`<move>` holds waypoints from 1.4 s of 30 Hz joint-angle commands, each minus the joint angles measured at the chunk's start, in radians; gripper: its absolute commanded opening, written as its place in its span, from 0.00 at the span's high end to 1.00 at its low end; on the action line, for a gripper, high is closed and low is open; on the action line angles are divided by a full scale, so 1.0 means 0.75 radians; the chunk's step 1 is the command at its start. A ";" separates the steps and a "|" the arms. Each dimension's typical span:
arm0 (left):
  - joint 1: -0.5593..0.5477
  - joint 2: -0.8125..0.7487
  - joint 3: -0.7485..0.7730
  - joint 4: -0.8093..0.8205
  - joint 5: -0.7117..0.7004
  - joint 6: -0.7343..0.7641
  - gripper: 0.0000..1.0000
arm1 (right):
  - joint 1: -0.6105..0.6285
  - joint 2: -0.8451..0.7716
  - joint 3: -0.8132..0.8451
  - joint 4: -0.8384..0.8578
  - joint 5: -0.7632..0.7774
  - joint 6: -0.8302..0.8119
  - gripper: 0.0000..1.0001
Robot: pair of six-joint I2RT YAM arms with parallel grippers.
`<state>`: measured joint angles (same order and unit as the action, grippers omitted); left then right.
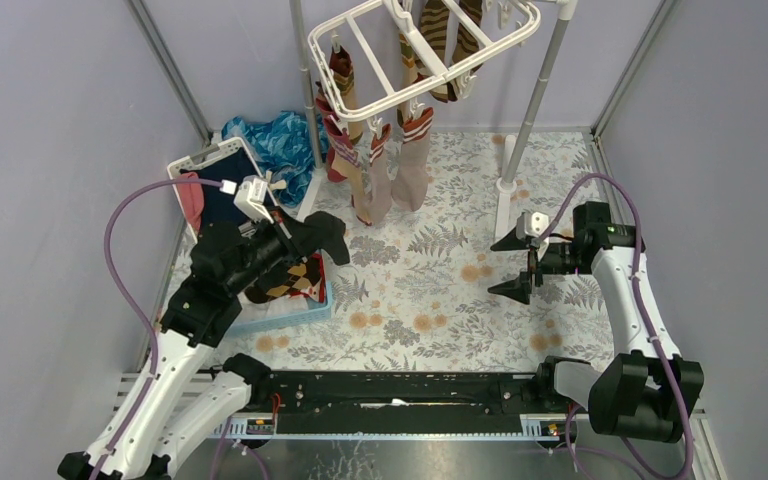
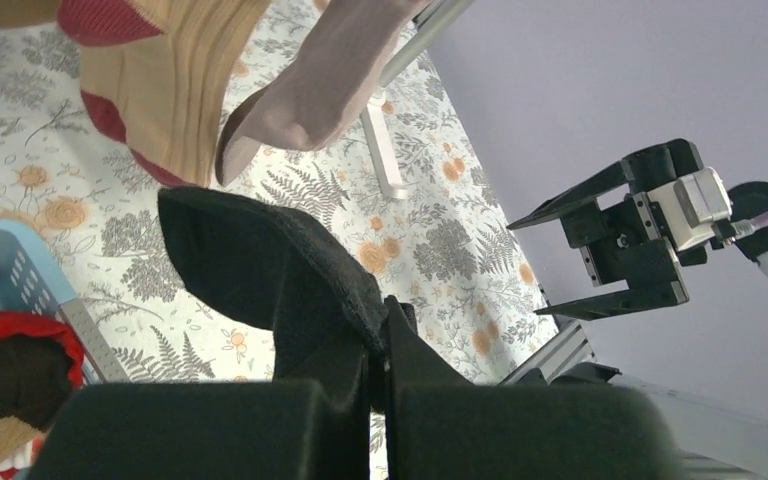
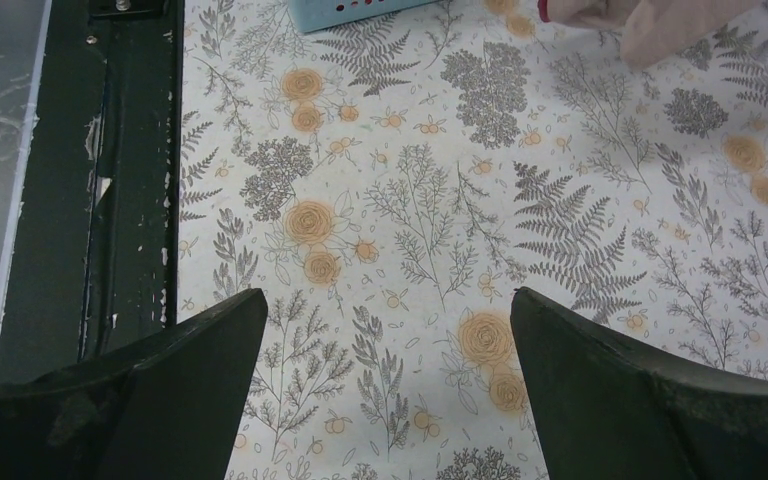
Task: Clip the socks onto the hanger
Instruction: Pick up the sock from the bin.
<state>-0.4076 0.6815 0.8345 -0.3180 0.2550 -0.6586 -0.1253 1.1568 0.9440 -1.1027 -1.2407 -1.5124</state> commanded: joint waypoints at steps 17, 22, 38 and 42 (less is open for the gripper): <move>-0.277 0.316 -0.356 1.292 0.366 -0.457 1.00 | 0.527 0.056 0.161 0.464 -0.206 0.624 0.00; -0.456 0.386 -0.495 1.599 0.040 -0.527 1.00 | 0.602 0.014 -0.055 1.076 -0.167 1.301 0.00; -0.723 0.608 -0.546 1.825 -0.596 -0.532 1.00 | 0.691 0.033 -0.172 1.582 -0.235 1.833 0.09; -0.738 0.617 -0.565 1.813 -0.676 -0.542 1.00 | 0.691 0.029 -0.172 1.674 -0.217 1.944 0.21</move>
<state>-0.9455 1.1400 0.4187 0.9657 -0.1429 -1.0595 0.3836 1.1812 0.8082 0.0109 -1.3972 -0.1936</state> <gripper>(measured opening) 0.014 0.853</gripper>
